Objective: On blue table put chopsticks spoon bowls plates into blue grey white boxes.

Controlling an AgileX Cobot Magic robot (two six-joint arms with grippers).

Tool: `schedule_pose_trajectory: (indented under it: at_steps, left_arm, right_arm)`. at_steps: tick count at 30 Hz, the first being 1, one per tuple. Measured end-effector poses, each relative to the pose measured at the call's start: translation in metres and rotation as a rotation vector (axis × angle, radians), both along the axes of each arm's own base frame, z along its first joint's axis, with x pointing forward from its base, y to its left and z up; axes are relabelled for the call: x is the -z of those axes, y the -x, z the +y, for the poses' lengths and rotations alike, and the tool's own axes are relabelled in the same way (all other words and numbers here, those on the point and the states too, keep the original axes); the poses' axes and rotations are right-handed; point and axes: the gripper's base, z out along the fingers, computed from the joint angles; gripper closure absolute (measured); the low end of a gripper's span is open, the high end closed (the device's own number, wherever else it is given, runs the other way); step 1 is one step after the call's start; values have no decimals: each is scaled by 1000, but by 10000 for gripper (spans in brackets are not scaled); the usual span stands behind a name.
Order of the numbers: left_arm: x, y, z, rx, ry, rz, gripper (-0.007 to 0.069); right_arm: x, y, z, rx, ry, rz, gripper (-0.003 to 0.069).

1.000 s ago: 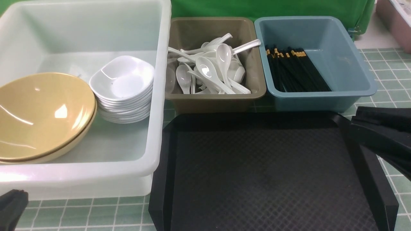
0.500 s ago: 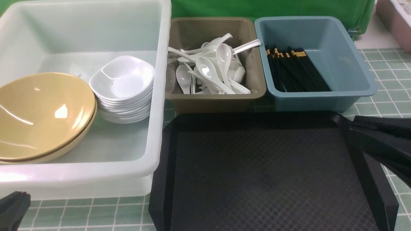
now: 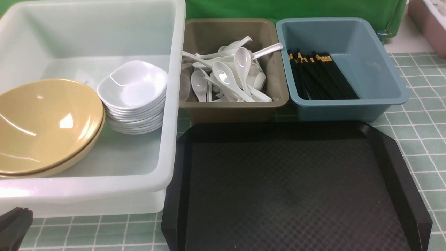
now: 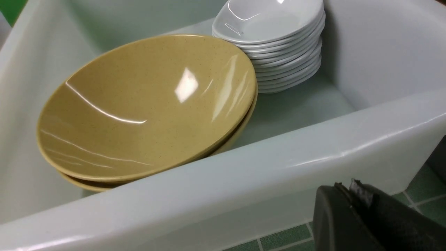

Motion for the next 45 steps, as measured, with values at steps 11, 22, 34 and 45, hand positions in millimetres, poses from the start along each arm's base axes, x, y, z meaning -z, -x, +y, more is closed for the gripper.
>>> schedule_pose_trajectory:
  at_steps: [11,22,34,45]
  left_arm:
    - [0,0,0,0,0,0,623]
    - [1,0,0,-1,1,2,623]
    - [1,0,0,-1,1,2,623]
    - [1,0,0,-1,1,2,623]
  right_arm:
    - [52,15,-21,276,12,156,624]
    - [63,18,-22,291,22,277,624]
    - [63,18,-22,292,22,277,624]
    - [63,18,-22,292,22,277,622]
